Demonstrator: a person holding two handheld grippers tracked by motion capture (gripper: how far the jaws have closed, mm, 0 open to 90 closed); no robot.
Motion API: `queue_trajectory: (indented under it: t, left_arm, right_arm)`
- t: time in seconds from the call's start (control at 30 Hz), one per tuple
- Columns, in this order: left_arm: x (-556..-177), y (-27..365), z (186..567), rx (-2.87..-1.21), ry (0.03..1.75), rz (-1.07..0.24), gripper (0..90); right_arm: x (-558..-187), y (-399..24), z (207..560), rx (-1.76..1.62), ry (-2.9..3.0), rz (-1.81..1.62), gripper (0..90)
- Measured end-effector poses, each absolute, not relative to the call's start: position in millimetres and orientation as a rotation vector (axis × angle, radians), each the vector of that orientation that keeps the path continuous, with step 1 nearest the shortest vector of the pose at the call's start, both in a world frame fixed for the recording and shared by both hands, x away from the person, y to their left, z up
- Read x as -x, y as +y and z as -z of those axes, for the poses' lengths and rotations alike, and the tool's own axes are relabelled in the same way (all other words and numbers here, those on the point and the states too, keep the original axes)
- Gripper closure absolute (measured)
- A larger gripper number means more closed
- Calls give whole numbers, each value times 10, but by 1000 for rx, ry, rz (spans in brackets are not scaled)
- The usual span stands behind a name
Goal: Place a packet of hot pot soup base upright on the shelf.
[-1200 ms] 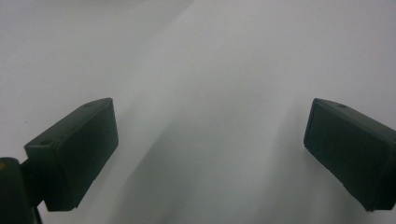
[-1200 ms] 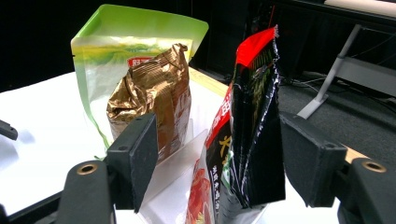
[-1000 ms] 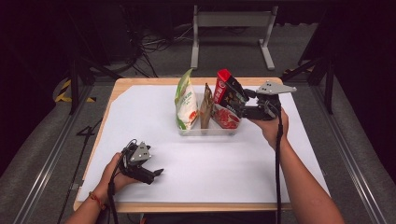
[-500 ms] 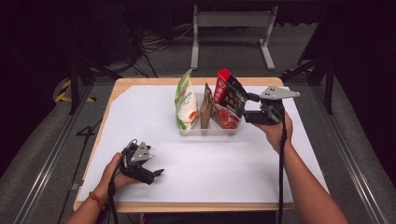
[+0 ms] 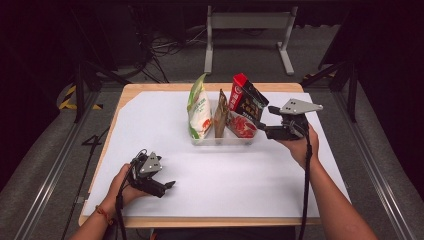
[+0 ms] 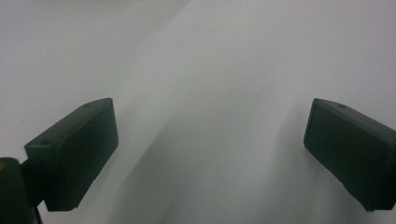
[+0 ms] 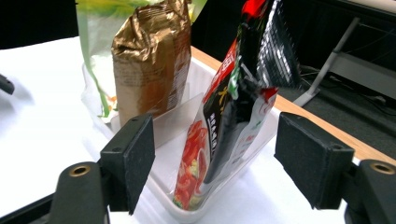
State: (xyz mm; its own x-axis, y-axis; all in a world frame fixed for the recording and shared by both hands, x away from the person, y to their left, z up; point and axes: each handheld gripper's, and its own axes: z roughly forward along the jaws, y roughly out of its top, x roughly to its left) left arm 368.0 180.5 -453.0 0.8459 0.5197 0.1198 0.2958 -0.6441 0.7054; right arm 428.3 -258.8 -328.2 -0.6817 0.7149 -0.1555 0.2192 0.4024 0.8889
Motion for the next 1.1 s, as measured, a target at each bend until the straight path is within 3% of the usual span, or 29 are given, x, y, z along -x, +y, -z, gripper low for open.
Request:
queue_trajectory:
  t: [1.1]
  left_arm:
    - [-3679, 1806, 4539, -2317, 590, -412, 38]
  right_arm:
    - [-3974, -2835, 3763, -736, 2244, -1079, 230]
